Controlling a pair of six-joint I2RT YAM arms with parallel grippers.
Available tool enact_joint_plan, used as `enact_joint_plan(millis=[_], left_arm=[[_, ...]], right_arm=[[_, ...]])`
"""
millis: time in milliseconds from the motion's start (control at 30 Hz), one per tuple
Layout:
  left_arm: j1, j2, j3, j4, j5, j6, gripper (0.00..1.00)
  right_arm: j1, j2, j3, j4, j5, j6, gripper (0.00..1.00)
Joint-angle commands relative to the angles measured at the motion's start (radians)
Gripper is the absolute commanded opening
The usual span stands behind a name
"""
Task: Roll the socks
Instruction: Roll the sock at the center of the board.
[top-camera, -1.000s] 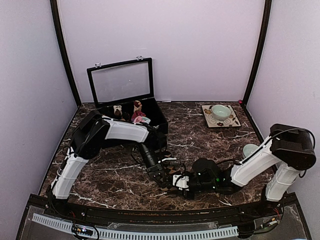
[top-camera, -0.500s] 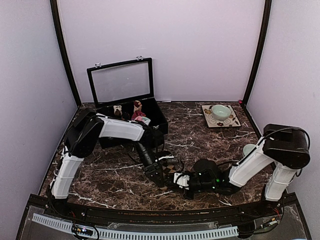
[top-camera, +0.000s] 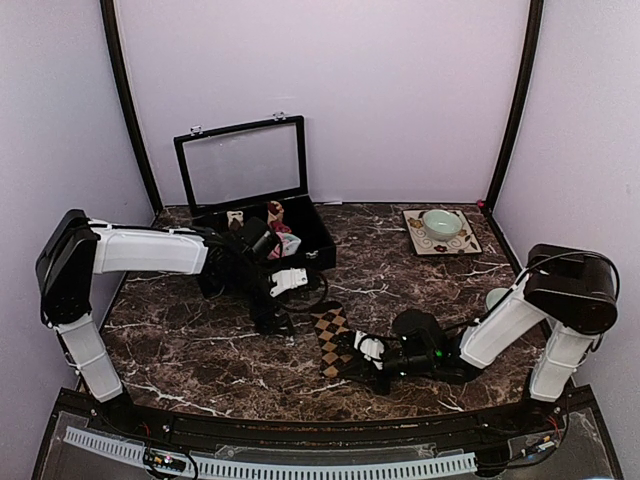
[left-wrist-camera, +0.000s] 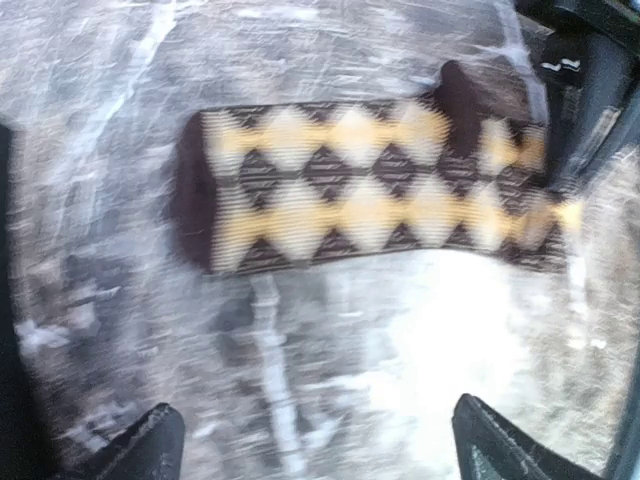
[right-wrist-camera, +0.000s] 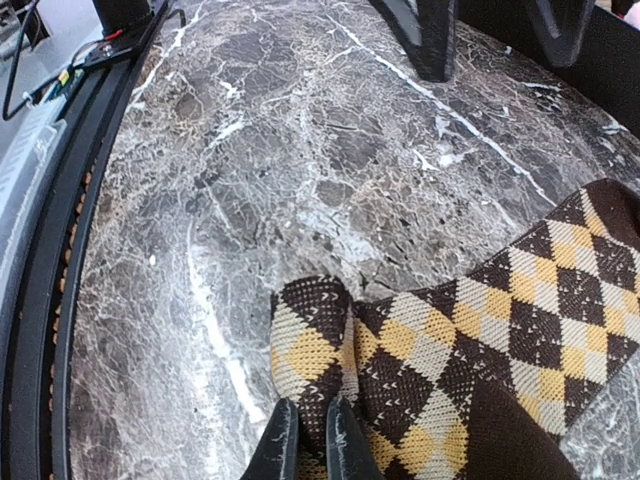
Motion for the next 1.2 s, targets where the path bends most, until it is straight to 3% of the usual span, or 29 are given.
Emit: enact_joint_plan(millis=[0,167,300,400,633,700,800,900,1167], left_arm=[[0.015,0.042,-0.035,0.069,-0.212,0.039,0.91],[-0.022,-0.058,-0.159,0.179,-0.163,0.092,0.92],[-0.095,-0.138,-0.187,0.147,-0.037,0.144,0.88],[-0.137,-0.119,-0.176,0.107,0.031,0.163,0.84],[-0.184,-0.066,-0.101,0.063,0.157,0.208,0.87],[-0.206,-0.046,-0.085,0.079,0.128,0.227,0.81],[-0.220,-0.005,-0.054,0.091,0.108,0.238,0.60],[-0.230,0.032,-0.026,0.093,0.109,0.242,0.46],[-0.238,0.104,-0.021,0.140,0.037,0.227,0.46]], right_arm=[[-0.023,0.047,0.007,-0.213,-0.078,0.105,0.00],[-0.058,0.080,0.066,-0.298,-0.139,0.176,0.00],[-0.109,0.132,0.100,-0.342,-0.201,0.250,0.00],[-0.139,0.177,0.126,-0.372,-0.232,0.306,0.00],[-0.190,0.271,0.148,-0.420,-0.270,0.417,0.00],[-0.197,0.285,0.147,-0.425,-0.274,0.437,0.00],[-0.201,0.301,0.144,-0.429,-0.280,0.456,0.00],[-0.204,0.317,0.138,-0.411,-0.290,0.481,0.00],[-0.208,0.327,0.129,-0.385,-0.309,0.509,0.00]])
